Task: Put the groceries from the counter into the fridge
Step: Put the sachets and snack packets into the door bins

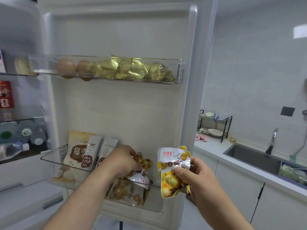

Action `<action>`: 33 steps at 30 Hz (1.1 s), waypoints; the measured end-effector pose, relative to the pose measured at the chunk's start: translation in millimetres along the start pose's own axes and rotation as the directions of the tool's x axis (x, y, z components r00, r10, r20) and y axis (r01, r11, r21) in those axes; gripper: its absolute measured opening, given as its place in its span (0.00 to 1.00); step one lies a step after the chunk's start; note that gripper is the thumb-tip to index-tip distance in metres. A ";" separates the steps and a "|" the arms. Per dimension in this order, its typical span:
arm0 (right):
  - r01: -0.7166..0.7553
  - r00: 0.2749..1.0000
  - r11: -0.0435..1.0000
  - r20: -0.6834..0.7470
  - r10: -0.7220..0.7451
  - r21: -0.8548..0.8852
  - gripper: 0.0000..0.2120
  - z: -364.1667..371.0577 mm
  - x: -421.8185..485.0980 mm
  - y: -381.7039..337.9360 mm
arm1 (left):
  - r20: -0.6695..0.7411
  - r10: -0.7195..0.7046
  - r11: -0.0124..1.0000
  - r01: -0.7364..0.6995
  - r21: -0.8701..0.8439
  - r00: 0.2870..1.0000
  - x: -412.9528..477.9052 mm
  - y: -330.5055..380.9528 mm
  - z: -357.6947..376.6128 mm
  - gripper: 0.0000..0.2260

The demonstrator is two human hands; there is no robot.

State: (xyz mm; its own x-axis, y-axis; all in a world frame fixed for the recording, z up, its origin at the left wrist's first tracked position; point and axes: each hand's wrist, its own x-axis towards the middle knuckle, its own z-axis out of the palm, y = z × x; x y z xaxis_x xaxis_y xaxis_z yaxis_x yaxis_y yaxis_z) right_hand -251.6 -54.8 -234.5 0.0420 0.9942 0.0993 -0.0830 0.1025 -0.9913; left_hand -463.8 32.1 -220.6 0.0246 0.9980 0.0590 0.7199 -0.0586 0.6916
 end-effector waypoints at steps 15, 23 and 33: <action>-0.018 0.994 0.988 -0.113 0.000 -0.156 0.10 50.1 22.6 0.9 | 0.224 0.095 0.883 -0.186 0.430 0.970 14.3 -15.5 -19.1 0.16; -0.027 0.985 0.977 -0.172 -0.009 -0.210 0.11 66.5 31.8 0.0 | 0.222 0.174 0.832 -0.264 0.488 0.959 19.4 -25.0 -22.0 0.09; -0.075 0.973 0.962 -0.231 0.013 -0.262 0.17 73.7 41.2 -1.1 | 0.305 0.268 0.896 -0.353 0.270 0.914 17.9 -39.9 -39.4 0.08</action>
State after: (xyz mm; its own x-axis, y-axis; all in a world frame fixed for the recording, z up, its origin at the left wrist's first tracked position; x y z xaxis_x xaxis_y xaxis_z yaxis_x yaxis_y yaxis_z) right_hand -323.2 -11.6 -222.9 0.2695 0.9609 0.0637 0.1782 0.0153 -0.9839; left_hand -519.3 51.3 -218.7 0.4267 0.9042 0.0200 0.8236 -0.3976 0.4044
